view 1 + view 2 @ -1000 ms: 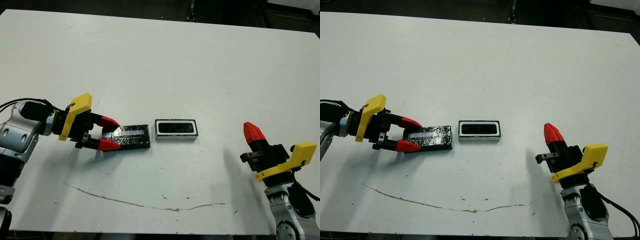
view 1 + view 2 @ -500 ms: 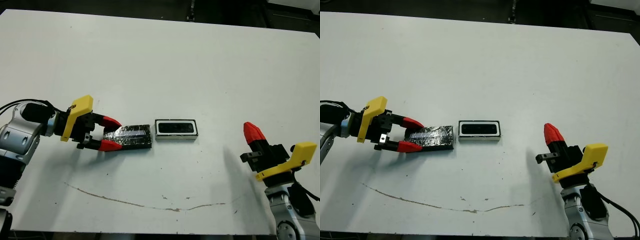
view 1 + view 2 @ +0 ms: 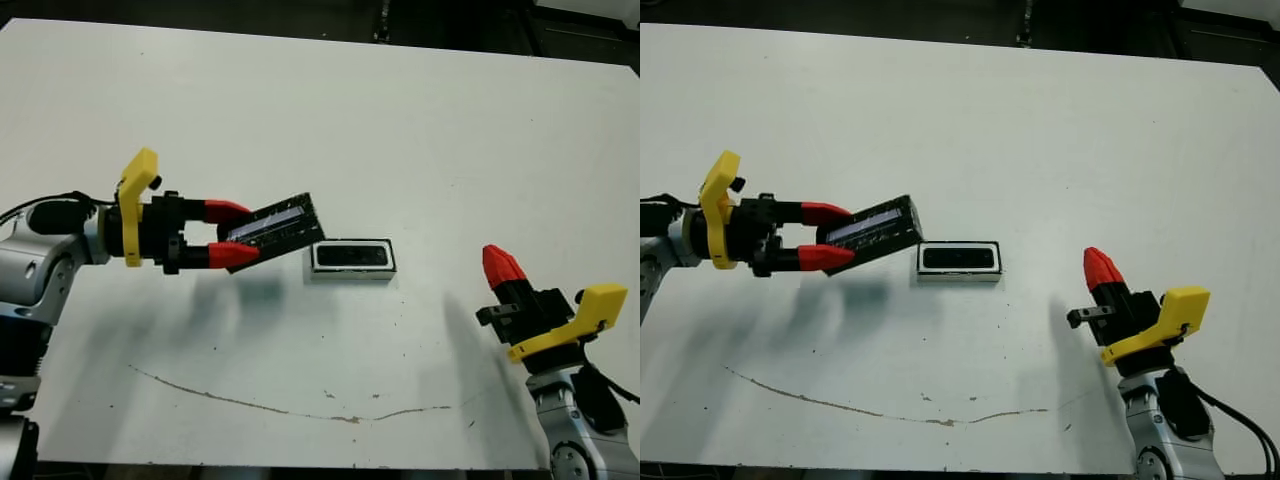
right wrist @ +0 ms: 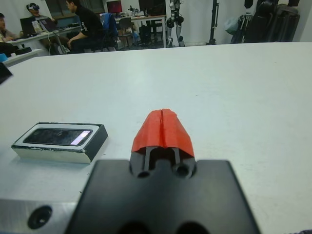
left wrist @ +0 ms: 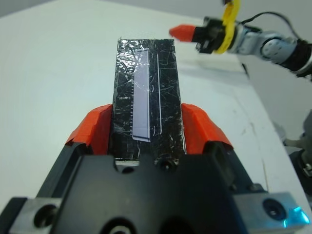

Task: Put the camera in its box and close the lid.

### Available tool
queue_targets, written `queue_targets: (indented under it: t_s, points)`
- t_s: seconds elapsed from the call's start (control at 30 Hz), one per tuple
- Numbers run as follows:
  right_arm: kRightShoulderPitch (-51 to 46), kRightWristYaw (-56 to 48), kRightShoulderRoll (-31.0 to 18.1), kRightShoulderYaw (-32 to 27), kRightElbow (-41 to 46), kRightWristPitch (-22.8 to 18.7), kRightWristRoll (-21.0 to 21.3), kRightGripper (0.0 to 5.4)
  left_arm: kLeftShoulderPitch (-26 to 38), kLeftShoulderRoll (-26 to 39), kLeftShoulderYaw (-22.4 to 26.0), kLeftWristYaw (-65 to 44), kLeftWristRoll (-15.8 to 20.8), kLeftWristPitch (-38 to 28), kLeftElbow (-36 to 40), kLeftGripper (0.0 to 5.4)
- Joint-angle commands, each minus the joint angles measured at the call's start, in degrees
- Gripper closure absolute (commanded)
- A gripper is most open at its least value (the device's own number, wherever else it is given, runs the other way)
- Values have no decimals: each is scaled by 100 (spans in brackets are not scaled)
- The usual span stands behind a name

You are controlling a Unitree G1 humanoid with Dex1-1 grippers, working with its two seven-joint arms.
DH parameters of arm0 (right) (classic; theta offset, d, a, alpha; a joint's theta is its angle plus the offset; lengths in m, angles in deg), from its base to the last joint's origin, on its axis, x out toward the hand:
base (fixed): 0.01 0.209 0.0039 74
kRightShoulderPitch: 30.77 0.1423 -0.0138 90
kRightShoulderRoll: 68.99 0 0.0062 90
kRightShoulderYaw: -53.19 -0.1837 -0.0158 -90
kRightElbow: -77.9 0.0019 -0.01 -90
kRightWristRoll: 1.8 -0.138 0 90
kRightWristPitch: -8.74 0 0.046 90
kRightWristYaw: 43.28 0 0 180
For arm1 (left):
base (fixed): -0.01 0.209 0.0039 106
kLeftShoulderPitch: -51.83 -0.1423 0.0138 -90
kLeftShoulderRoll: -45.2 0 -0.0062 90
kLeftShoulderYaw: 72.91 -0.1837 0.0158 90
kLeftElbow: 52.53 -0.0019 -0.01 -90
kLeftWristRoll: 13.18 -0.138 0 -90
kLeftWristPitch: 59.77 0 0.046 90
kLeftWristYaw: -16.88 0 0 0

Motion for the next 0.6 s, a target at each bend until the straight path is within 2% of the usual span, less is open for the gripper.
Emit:
queue_targets:
  t_s: [0.03, 0.27, 0.4, 0.6]
  points:
    - [-49, 58, -74, -10, -22, -27, 47, 540, 293, -66, -251, -211, -193, -28, -346, 224]
    - [-63, 91, -81, 6, 24, -84, 42, 540, 705, -279, -761, -279, -694, -108, -942, 224]
    - [-65, 29, -88, 11, -19, 10, 25, 540, 760, -480, -830, -198, -926, -345, -1235, 224]
    - [-78, 47, -78, 26, -8, -23, 9, 540, 692, -651, -911, 71, -1316, -878, -1278, 224]
